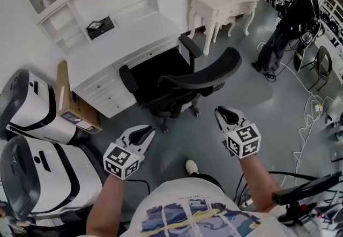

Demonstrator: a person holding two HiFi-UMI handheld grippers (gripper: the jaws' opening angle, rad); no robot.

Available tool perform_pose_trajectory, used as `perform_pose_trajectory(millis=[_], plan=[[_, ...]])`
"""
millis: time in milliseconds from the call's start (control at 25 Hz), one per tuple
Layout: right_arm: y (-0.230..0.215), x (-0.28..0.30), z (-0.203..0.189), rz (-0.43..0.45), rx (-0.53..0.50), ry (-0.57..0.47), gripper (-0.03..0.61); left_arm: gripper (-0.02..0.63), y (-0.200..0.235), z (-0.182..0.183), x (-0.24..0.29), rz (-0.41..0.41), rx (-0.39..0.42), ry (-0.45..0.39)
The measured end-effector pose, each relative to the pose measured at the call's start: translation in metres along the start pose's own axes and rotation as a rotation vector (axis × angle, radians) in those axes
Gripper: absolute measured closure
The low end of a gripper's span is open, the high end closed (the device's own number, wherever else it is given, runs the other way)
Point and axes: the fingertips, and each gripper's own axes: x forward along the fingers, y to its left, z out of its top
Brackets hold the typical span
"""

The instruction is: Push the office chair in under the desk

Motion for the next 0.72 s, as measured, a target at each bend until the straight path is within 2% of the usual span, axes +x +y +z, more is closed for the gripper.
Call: perform_pose_trajectory(millis=[240, 720], plan=[[0.040, -0.024, -0.018, 0.039, 0.009, 0.039, 0.540, 0.592, -0.030, -0.005, -0.022, -0.040, -0.036, 0.001], [0.124, -0.068, -0.035, 0.093, 0.009, 0.054, 0.549, 0.600, -0.071, -0.021, -0.085, -0.071, -0.062, -0.012]])
